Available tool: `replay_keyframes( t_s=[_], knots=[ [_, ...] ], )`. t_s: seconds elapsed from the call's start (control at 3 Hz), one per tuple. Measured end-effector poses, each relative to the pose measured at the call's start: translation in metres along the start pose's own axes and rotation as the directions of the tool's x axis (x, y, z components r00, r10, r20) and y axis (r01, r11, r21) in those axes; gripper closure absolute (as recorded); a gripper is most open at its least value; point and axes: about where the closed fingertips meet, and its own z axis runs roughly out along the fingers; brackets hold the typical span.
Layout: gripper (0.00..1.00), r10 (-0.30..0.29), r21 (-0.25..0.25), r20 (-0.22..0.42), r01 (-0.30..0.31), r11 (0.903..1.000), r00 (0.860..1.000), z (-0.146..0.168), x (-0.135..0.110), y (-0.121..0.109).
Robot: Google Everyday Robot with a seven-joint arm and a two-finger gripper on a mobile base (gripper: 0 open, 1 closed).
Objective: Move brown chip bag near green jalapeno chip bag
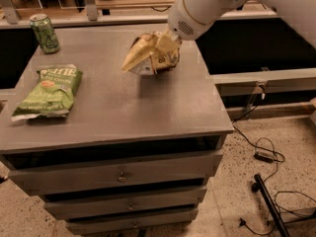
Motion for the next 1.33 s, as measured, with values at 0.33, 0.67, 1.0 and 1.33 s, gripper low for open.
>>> replay_keyframes(
  t_s=[0.33, 0.67, 1.0, 1.33],
  knots=[
    [0.59, -0.051, 0.035, 0.015, 0.051, 0.9981, 0.999, -0.035, -0.011, -0.002],
    [0.56, -0.062, 0.071, 0.014, 0.061, 0.9956, 0.998, -0.052, -0.014, -0.005],
    [0.87, -0.056, 0.094, 0.035, 0.052, 0.9942, 0.998, -0.062, -0.015, -0.009],
    [0.96, -0.046, 0.091, 0.041, 0.042, 0.995, 0.998, -0.061, -0.013, -0.01]
  ],
)
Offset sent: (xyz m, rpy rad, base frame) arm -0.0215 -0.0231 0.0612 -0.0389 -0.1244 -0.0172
